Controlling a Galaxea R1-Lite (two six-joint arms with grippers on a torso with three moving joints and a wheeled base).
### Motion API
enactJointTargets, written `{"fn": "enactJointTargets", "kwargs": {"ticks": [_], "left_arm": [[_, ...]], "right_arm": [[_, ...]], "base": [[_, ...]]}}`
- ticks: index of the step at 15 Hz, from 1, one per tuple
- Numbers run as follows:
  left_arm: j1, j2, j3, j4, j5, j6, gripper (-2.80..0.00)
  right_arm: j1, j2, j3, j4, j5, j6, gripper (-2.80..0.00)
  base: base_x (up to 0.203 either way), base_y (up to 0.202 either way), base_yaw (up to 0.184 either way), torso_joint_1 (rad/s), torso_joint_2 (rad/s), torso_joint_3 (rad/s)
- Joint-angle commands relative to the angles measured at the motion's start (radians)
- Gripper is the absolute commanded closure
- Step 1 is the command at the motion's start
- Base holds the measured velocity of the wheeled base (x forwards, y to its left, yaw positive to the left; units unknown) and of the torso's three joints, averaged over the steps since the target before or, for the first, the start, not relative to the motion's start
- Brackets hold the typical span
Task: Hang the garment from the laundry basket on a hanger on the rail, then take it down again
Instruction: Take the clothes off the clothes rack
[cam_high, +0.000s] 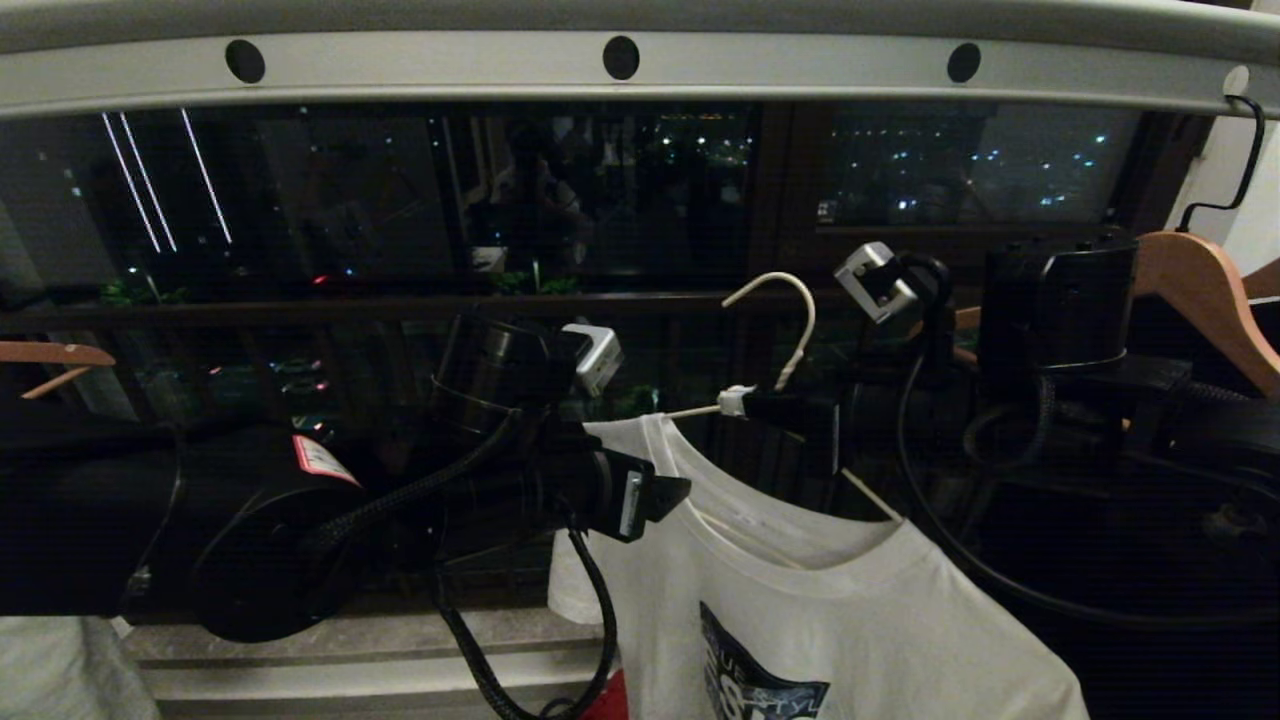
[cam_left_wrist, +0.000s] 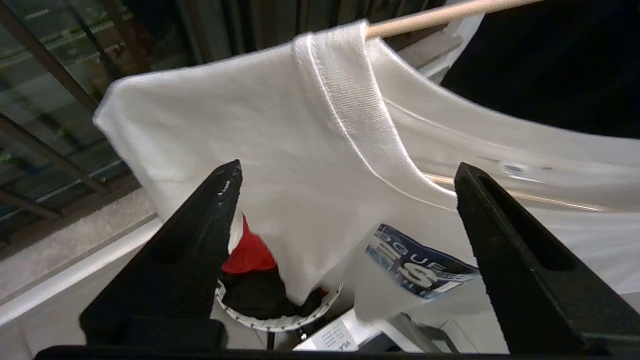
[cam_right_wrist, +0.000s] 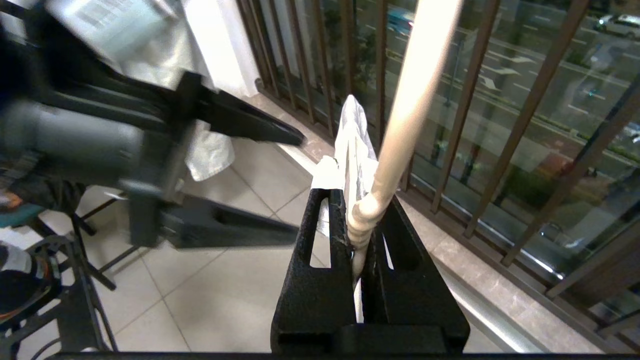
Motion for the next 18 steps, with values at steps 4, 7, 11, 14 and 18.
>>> {"fn": "enactJointTargets", "kwargs": {"ticks": [4,7,11,14,18], "left_arm": [[0.0,0.033,-0.002,-0.022,0.049,-0.001,-2.8],[0.0,0.049,-0.003,-0.059,0.096,-0.001,-2.8],[-0.002,0.053,-0.001,-0.078,0.102,-0.001,-2.8],[-0.019,0.038,-0.002,-0.078,0.096,-0.011,-2.8],[-0.018,0.058,-0.008,-0.08,0.127,-0.011,-2.8]], "right_arm": [[0.016,-0.047,0.019,-0.003,0.002,0.0,0.0],[0.027,-0.063,0.029,-0.003,0.002,-0.001,0.0],[0.039,-0.076,0.036,-0.003,0.002,-0.001,0.0],[0.046,-0.076,0.037,-0.003,0.002,-0.001,0.0],[0.046,-0.075,0.038,-0.003,0.002,-0.003,0.0]], "base": [[0.0,0.0,0.0,0.0,0.0,0.0],[0.0,0.0,0.0,0.0,0.0,0.0],[0.0,0.0,0.0,0.0,0.0,0.0],[0.0,0.0,0.0,0.0,0.0,0.0],[0.0,0.0,0.0,0.0,0.0,0.0]]}}
